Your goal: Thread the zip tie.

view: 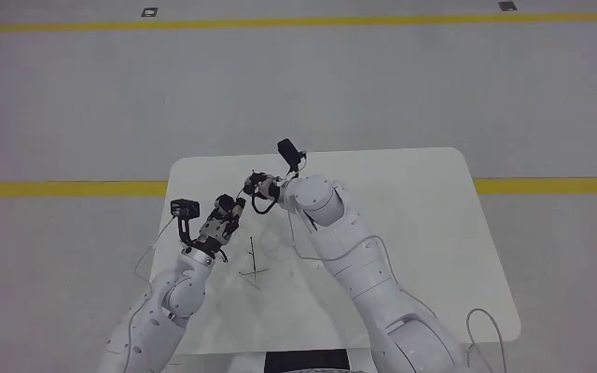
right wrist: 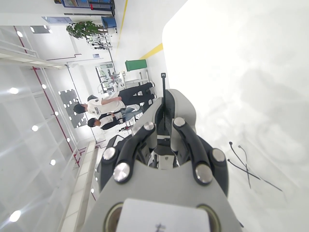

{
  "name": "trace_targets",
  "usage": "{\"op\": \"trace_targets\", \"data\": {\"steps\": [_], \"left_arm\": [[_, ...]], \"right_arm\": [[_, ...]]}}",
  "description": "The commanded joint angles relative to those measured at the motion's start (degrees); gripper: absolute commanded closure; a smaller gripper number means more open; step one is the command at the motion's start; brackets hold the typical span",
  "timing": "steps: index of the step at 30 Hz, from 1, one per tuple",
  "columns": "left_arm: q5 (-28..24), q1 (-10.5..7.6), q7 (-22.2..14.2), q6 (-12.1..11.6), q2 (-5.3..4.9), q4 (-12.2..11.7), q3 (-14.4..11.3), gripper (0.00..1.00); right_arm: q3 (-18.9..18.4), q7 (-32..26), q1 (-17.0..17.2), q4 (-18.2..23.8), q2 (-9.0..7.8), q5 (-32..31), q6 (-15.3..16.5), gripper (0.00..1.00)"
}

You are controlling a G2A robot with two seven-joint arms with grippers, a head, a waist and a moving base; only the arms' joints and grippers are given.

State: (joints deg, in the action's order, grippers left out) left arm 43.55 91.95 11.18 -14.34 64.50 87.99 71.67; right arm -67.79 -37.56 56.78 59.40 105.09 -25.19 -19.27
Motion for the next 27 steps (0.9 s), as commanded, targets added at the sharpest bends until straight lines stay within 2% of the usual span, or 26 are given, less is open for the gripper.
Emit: {"op": "trace_targets", "data": {"steps": [1,5,10,14,24,25,26,27], "left_arm": [[-0.03,0.01,-0.01,-0.08,0.02,0.00,0.02,0.75],[-0.01,0.04,-0.07,-0.20,0.06,0.00,0.08,0.75],[0.06,0.08,-0.17,-0.45,0.09,-0.02,0.15,0.85],[0.15,0.18,-0.30,-0.86,0.11,-0.02,0.15,0.99],[-0.21,0.23,-0.56,-1.37,0.19,0.02,0.28,1.00],[-0.35,0.25,-0.61,-1.45,0.19,0.02,0.34,1.00],[-0.49,0.27,-0.69,-1.55,0.18,0.01,0.44,1.00],[-0.59,0.29,-0.73,-1.62,0.18,-0.04,0.51,1.00]], "right_arm": [[0.42,-0.16,-0.19,-0.26,-0.08,0.07,-0.05,1.00],[1.16,-0.42,-0.59,-0.77,-0.27,0.50,0.06,1.00],[1.98,-0.64,-1.04,-1.36,-0.48,0.93,0.12,1.00],[2.66,-0.86,-1.38,-1.78,-0.66,1.17,0.26,1.00],[3.70,-0.61,-1.82,-2.13,-1.14,2.17,0.28,1.00],[3.76,-0.54,-1.83,-2.13,-1.18,2.30,0.28,0.63],[3.85,-0.44,-1.84,-2.13,-1.24,2.46,0.26,0.52],[3.92,-0.38,-1.83,-2.14,-1.28,2.59,0.26,0.00]]}}
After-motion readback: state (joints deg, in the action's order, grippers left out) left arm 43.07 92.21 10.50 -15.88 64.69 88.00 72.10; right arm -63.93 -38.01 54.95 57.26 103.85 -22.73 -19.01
